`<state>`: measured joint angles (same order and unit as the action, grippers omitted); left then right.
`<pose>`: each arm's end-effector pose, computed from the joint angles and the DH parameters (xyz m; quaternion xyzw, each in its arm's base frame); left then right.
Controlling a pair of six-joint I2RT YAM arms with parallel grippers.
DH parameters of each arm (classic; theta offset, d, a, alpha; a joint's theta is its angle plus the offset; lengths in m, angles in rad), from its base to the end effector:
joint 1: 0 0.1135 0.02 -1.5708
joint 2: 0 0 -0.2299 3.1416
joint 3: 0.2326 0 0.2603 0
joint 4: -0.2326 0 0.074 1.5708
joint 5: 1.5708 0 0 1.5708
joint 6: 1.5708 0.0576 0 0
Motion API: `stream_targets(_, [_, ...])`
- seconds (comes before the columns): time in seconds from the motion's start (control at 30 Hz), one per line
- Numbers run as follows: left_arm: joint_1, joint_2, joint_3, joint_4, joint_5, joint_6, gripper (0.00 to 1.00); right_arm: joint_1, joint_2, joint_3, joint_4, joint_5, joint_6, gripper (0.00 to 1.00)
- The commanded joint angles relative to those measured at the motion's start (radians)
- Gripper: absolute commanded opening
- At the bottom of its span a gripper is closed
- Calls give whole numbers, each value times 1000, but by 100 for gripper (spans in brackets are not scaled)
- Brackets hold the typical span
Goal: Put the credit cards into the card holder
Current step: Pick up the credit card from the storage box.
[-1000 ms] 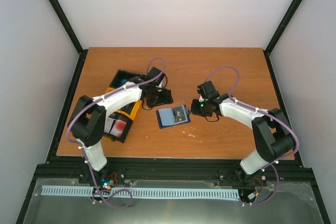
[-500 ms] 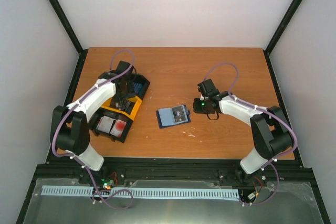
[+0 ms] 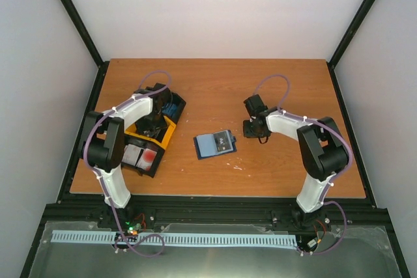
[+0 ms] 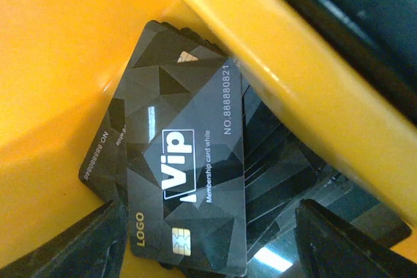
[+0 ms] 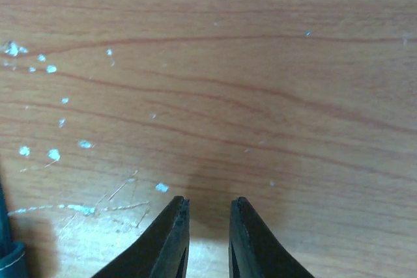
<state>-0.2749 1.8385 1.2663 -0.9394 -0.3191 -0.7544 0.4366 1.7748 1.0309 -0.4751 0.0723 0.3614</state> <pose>0.3262 -0.0732 0.1200 -0.2389 0.9575 0.1238 0.1036 0.3089 0.1395 0.0879 -0.0307 0.9835 0.0351 0.1750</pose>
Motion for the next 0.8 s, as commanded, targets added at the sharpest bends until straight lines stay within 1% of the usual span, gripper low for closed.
stream_targets(0.0, [12, 15, 16, -4, -17, -33, 74, -25, 25, 27, -12, 26, -23, 19])
stream_targets(0.07, [12, 25, 11, 5, -12, -28, 76, -38, 32, 26, -10, 20, -23, 19])
stream_targets(0.13, [16, 35, -3, 12, -10, -29, 76, -51, 37, 27, -10, 16, -23, 19])
stream_targets(0.23, [31, 34, -21, 32, 3, -17, 71, -66, 43, 29, -10, 8, -23, 19])
stream_targets(0.37, [43, 50, -9, 39, -13, 9, 61, -78, 49, 33, -12, 5, -24, 19])
stream_targets(0.47, [45, 60, -3, 44, -29, 21, 60, -82, 53, 32, -12, 2, -25, 19])
stream_targets(0.63, [45, 49, -47, 113, -30, 54, 59, -85, 54, 34, -10, 1, -25, 19])
stream_targets(0.77, [45, 38, -75, 156, -32, 72, 50, -86, 57, 38, -12, 1, -24, 19])
